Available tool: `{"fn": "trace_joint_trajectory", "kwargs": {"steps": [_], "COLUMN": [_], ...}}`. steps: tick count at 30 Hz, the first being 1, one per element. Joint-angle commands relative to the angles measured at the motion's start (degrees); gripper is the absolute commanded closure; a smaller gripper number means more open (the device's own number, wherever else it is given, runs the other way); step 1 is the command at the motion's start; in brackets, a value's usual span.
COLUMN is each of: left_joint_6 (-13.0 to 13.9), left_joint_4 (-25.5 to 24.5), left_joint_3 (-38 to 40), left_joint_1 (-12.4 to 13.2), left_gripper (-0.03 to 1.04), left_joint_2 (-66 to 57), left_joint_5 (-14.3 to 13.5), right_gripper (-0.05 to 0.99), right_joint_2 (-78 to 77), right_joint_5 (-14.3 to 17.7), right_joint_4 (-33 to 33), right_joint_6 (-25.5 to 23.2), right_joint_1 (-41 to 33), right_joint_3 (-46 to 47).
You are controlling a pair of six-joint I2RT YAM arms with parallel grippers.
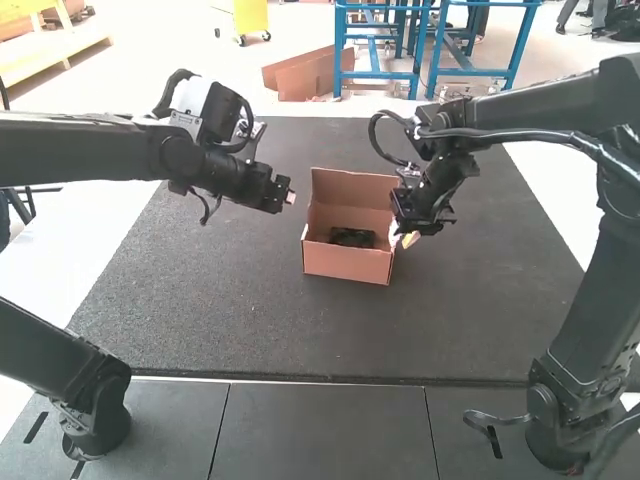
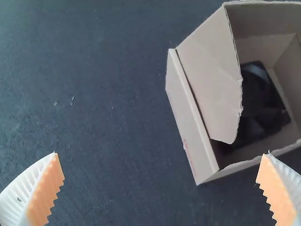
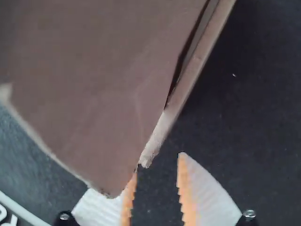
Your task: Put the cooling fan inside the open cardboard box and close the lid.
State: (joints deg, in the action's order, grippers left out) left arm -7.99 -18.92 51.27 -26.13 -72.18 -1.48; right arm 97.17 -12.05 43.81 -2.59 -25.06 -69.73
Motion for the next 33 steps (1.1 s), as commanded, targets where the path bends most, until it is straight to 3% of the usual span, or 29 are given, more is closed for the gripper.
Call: {"fn": "trace_joint_trajectory", "kwargs": {"steps": [1,2,3,10,15,17,22,24,30,33], "left_joint_6": [0.25,0.25,0.25,0.34,0.34,0.25,0.25,0.25,0.25,0.34], "left_joint_4": [0.72,0.99,1.34,4.06,5.03,5.12,5.03,4.68,2.31,0.37], "left_joint_3": [1.91,2.35,2.79,7.53,12.81,15.44,22.65,25.38,32.76,35.75], "left_joint_1": [1.08,1.34,1.52,1.26,0.99,0.38,-2.08,-3.31,-6.65,-7.8], "left_gripper": [0.04,0.04,0.04,0.04,0.04,0.04,0.04,0.04,0.04,0.04], "left_joint_2": [1.78,1.78,1.78,-2.35,-7.45,-9.91,-16.32,-18.87,-25.73,-28.63], "left_joint_5": [-0.55,-0.55,-0.72,-1.78,-3.36,-3.62,-4.33,-4.33,-5.2,-5.38], "right_gripper": [0.28,0.11,0.01,0.01,0.01,0.01,0.02,0.02,0.02,0.02], "right_joint_2": [-2.68,-2.68,-2.68,-6.2,-11.91,-14.99,-22.55,-25.36,-29.49,-30.1], "right_joint_5": [0.28,0.28,0.28,0.89,8.54,12.32,18.38,19.09,19.0,16.18], "right_joint_4": [0.05,0.22,1.1,2.77,1.54,-1.45,-10.06,-12.96,-13.23,-12.61], "right_joint_6": [-1.72,-1.8,-1.63,-1.1,3.12,3.47,5.14,5.14,4.88,4.61], "right_joint_1": [-0.34,-0.25,-0.25,0.45,2.38,3.61,8.36,10.29,16.18,18.29], "right_joint_3": [-3.57,-4.45,-5.5,-8.49,-5.85,-3.57,2.67,4.96,8.47,9.09]}}
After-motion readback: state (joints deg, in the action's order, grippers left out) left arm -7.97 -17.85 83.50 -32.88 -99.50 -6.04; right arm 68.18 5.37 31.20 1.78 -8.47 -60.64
